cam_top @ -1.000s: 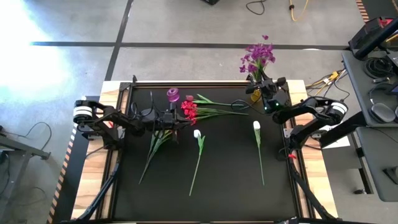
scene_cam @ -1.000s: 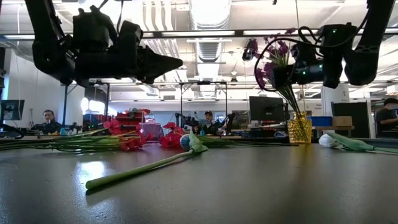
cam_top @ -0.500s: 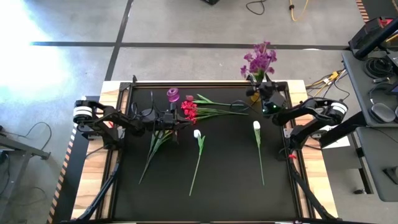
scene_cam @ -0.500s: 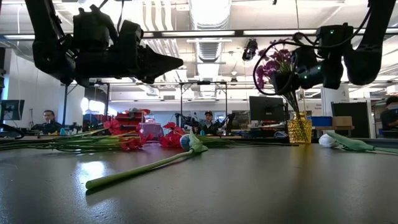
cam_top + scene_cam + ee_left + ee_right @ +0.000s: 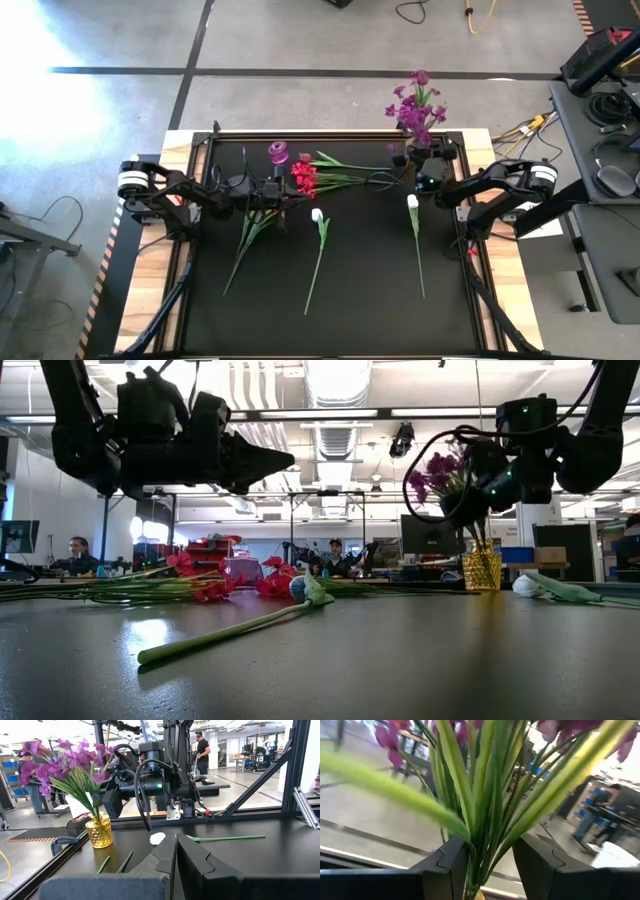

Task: Sort flowers into vase by color
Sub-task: Put the purple flowers into the yellow vase

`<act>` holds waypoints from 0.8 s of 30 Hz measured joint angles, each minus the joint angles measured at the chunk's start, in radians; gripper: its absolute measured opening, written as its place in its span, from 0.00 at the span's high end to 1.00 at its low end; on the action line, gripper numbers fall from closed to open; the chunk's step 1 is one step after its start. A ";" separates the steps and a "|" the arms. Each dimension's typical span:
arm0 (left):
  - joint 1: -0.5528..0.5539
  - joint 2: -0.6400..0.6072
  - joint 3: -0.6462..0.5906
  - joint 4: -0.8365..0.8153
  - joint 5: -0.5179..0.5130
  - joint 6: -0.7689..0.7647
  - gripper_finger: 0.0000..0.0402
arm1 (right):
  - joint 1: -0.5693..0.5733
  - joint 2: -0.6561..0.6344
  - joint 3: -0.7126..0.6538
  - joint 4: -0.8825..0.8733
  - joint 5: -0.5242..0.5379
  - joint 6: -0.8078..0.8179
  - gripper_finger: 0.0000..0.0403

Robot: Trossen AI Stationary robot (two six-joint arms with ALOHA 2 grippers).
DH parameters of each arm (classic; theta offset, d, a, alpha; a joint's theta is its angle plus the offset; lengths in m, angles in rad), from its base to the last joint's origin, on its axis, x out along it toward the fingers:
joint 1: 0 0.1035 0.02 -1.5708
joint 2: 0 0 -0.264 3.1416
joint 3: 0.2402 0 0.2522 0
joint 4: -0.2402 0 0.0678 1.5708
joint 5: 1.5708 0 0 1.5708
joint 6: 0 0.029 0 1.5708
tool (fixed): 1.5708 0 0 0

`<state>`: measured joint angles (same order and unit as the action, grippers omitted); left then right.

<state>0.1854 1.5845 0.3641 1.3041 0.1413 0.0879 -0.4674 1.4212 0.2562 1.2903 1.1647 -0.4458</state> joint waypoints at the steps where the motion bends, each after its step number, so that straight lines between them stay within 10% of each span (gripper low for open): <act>1: -0.001 0.000 0.000 0.000 0.000 0.000 1.00 | 0.007 0.000 0.000 -0.010 0.020 0.000 0.65; 16: -0.004 0.000 0.000 -0.014 0.000 0.000 1.00 | 0.078 -0.078 0.000 -0.108 0.043 0.142 0.55; 24: -0.004 0.000 0.000 -0.020 0.000 0.009 1.00 | 0.136 -0.304 0.070 -0.802 -0.116 0.568 0.47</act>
<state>0.1818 1.5845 0.3641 1.2836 0.1413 0.0967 -0.3317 1.1174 0.3259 0.4881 1.0490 0.1226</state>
